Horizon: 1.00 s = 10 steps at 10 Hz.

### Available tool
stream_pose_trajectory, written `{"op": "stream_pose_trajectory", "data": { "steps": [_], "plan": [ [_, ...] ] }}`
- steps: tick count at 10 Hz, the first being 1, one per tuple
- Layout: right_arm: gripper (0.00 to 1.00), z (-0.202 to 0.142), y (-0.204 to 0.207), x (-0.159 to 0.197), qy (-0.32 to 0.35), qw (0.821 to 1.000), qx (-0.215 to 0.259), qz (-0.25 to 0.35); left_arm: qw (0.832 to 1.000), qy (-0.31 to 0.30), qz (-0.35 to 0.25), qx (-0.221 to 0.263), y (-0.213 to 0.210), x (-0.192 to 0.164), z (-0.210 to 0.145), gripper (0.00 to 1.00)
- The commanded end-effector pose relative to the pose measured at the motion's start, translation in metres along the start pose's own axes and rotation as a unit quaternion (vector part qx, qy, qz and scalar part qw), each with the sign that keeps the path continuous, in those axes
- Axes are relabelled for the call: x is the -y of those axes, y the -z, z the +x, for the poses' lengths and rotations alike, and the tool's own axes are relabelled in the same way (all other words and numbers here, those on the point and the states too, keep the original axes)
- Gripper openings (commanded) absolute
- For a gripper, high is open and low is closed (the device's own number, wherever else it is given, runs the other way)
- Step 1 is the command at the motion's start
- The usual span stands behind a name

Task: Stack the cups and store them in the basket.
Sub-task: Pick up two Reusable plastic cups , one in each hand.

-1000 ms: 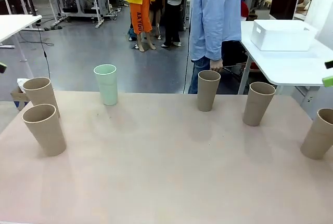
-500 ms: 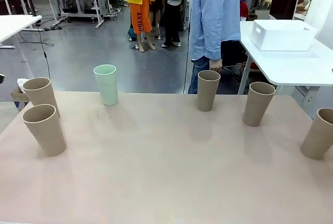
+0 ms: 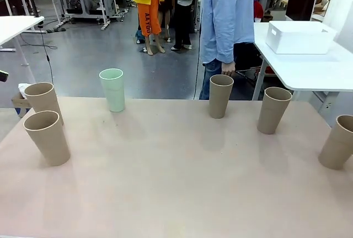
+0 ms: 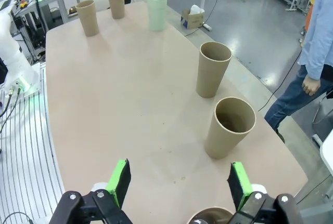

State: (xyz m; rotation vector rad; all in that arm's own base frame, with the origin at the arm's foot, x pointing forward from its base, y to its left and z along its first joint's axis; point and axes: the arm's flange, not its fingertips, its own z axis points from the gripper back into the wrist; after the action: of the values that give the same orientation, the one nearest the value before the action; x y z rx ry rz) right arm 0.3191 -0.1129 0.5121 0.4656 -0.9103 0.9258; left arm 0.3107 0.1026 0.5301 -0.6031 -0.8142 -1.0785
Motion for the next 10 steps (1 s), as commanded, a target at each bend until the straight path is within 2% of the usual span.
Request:
{"op": "stream_pose_trajectory", "data": {
  "steps": [1, 10],
  "plan": [
    [1.0, -0.0009, -0.0005, 0.0009, -0.003, 1.0, 0.006, 0.003, 1.0, 0.003, -0.003, -0.006, -0.0008, 0.0009, -0.0017, 1.0],
    [1.0, -0.0009, -0.0005, 0.0009, -0.003, 1.0, 0.006, 0.003, 1.0, 0.003, -0.003, -0.006, -0.0008, 0.0009, -0.0017, 1.0]
  ]
}}
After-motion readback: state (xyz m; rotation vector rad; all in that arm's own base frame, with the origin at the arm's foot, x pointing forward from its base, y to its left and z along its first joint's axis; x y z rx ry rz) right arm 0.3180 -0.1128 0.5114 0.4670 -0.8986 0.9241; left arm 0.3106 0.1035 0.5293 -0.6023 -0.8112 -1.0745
